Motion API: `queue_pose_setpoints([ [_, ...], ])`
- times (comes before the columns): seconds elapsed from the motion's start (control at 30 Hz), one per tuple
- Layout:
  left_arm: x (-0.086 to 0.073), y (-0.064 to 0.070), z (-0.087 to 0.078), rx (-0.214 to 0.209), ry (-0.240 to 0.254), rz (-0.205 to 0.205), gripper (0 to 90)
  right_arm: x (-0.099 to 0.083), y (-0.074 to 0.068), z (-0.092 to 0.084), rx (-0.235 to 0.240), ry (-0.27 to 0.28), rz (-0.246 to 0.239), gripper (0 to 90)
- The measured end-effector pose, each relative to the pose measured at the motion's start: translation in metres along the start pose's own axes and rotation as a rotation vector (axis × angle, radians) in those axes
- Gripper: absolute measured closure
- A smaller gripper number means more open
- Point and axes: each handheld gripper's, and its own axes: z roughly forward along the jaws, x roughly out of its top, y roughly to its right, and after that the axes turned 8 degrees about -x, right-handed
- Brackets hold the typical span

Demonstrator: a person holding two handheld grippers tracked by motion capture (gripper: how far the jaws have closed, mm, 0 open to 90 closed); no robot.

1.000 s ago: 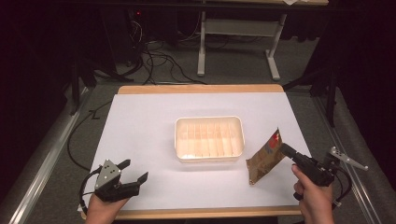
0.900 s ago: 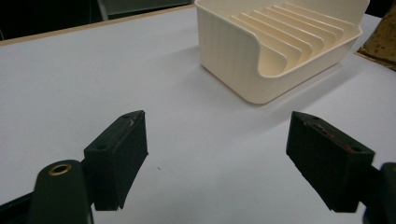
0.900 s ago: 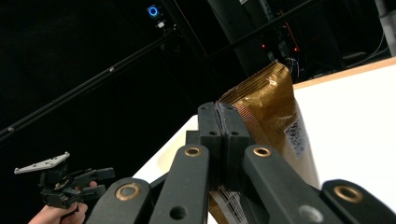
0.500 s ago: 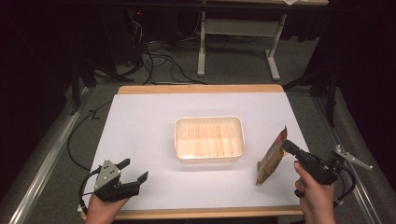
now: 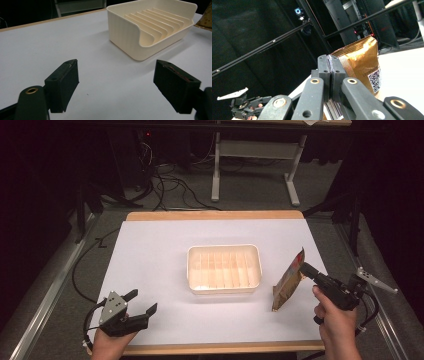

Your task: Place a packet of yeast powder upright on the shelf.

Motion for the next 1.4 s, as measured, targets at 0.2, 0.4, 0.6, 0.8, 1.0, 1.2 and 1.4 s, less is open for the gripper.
queue_pose_setpoints([
  [0.2, 0.001, 0.001, -0.001, 0.000, 0.009, -0.002, 20.3, 0.008, -0.009, 0.004, 0.016, 0.013, -0.013, 90.0],
  [0.4, 0.001, 0.000, -0.003, 0.026, 0.015, -0.006, 15.4, 0.014, -0.019, 0.010, 0.036, 0.028, -0.017, 90.0],
  [0.6, 0.001, 0.000, -0.003, 0.022, 0.014, -0.007, 15.4, 0.020, -0.029, 0.014, 0.058, 0.035, -0.030, 90.0],
  [0.8, 0.001, 0.000, 0.000, 0.016, 0.004, -0.007, 15.5, 0.033, -0.040, 0.016, 0.069, 0.039, -0.054, 90.0],
  [1.0, 0.001, 0.000, -0.001, 0.017, 0.003, -0.004, 15.5, 0.042, -0.056, 0.026, 0.102, 0.041, -0.077, 90.0],
  [1.2, 0.002, -0.001, -0.003, 0.020, 0.006, -0.008, 15.4, 0.047, -0.072, 0.040, 0.136, 0.040, -0.090, 90.0],
  [1.4, 0.001, -0.001, -0.003, 0.021, 0.007, -0.010, 15.4, 0.045, -0.084, 0.063, 0.161, 0.018, -0.092, 90.0],
])
